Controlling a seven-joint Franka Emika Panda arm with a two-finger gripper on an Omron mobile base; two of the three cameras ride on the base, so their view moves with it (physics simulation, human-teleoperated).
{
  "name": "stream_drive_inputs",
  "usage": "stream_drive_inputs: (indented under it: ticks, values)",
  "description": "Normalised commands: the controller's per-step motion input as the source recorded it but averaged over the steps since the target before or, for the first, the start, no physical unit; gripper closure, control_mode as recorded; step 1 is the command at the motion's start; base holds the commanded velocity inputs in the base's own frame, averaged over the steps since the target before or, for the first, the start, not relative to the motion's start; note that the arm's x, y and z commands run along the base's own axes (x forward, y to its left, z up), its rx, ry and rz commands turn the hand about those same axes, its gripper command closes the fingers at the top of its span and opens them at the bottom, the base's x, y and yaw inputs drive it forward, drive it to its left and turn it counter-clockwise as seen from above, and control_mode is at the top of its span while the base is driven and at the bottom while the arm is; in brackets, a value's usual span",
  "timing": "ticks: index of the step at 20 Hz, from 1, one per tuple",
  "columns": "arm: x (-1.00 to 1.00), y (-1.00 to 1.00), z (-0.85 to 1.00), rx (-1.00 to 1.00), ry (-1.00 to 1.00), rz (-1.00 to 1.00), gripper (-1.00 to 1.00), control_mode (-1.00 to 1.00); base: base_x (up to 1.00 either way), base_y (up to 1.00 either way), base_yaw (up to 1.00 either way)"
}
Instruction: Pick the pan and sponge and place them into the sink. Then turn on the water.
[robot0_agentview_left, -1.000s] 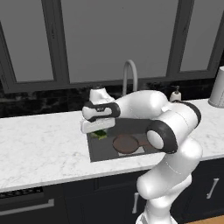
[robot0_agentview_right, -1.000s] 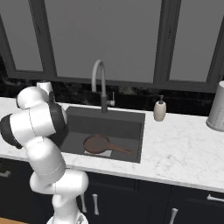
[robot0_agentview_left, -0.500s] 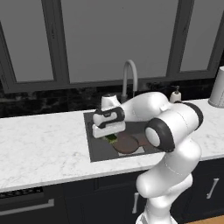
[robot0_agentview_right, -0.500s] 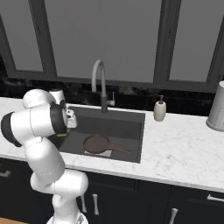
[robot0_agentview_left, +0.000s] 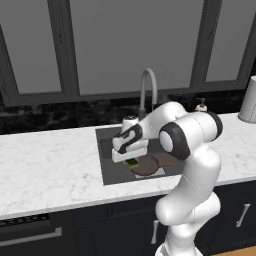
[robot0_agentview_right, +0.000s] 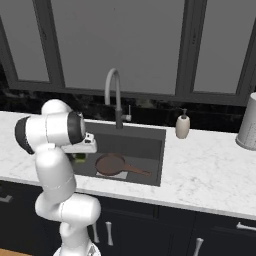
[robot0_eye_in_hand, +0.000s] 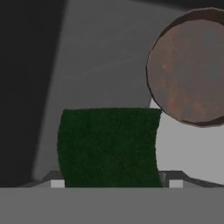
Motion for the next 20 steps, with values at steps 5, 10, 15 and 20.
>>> stream_drive_inputs:
  ticks: [5, 10, 15, 20]
  values:
    - [0.32, 0.00, -0.48, 0.00, 0.00, -0.02, 1.00, -1.00, 0.00, 0.00, 0.00]
    - [0.23, 0.00, -0.49, 0.00, 0.00, -0.01, 1.00, -1.00, 0.00, 0.00, 0.00]
    - [0.13, 0.01, -0.40, 0.00, 0.00, 0.00, 1.00, -1.00, 0.00, 0.00, 0.00]
    - [0.17, 0.01, -0.36, 0.00, 0.00, 0.00, 1.00, -1.00, 0.00, 0.00, 0.00]
